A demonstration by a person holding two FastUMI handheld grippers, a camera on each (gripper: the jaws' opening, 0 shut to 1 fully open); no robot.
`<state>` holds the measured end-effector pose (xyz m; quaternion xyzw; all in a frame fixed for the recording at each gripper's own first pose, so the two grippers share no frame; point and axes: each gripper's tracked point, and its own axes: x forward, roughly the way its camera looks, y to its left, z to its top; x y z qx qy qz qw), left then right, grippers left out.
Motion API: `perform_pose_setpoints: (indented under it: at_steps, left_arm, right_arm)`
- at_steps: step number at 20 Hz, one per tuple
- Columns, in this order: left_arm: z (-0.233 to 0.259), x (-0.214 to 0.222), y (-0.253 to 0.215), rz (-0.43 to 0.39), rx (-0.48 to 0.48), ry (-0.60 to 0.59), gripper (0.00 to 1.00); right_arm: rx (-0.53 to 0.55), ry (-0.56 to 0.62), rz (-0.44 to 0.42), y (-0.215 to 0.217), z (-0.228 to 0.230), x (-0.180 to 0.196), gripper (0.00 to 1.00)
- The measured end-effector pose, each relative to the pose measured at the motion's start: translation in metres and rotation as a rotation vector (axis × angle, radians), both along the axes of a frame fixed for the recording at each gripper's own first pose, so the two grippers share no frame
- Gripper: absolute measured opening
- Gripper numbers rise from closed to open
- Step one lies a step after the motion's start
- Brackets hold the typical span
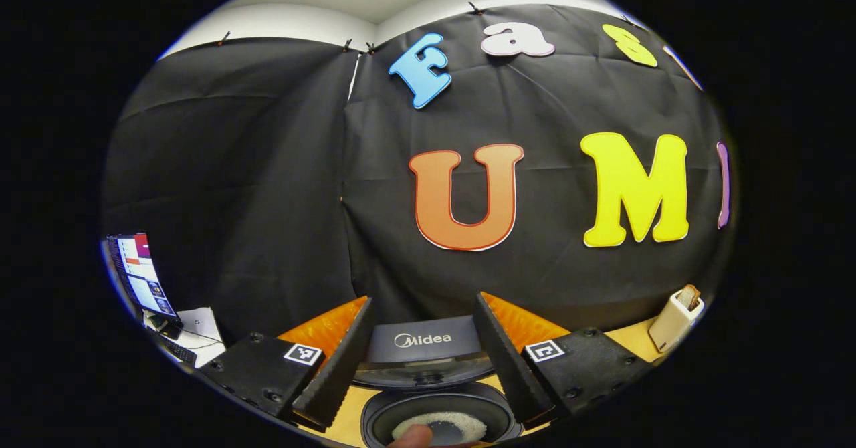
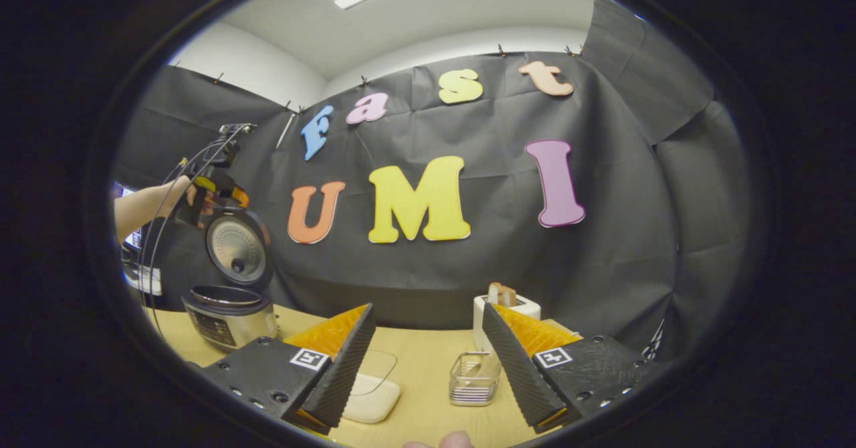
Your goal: Close the left gripper, press the button to open the rice cooker; take a wooden spoon from the chopstick holder with the right hand, scoop a spoonful of rice and pour it into the rice cooker, then put the wooden spoon back into the chopstick holder.
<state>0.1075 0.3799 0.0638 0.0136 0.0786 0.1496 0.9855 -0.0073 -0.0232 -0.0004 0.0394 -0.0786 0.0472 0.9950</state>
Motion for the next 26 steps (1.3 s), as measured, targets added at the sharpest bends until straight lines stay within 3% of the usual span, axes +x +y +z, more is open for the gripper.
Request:
perform_pose_setpoints:
  at_steps: [9, 11, 12, 19, 23, 26]
  left_arm:
    - [-0.022, -0.052, -0.026, -0.025, 0.014, 0.004, 0.95]
    - [-0.031, -0.065, -0.033, -0.031, 0.008, 0.006, 0.95]
    - [-0.038, -0.072, -0.037, -0.035, 0.012, 0.014, 0.95]
    - [-0.089, -0.12, -0.06, -0.043, 0.061, 0.028, 0.95]
    - [-0.11, -0.134, -0.067, -0.02, -0.021, -0.012, 0.95]
    - [-0.125, -0.14, -0.072, -0.004, -0.067, -0.018, 0.95]
  right_arm:
    - [0.01, -0.061, -0.021, -0.005, 0.01, -0.019, 0.92]
    - [0.01, -0.063, -0.018, -0.004, 0.011, -0.022, 0.95]
    - [0.012, -0.064, -0.017, -0.003, 0.011, -0.024, 0.92]
    - [0.024, -0.087, -0.044, -0.009, 0.018, -0.039, 0.95]
    - [0.047, -0.099, -0.055, -0.011, 0.021, -0.047, 0.92]
    - [0.052, -0.1, -0.067, -0.016, 0.02, -0.05, 0.95]
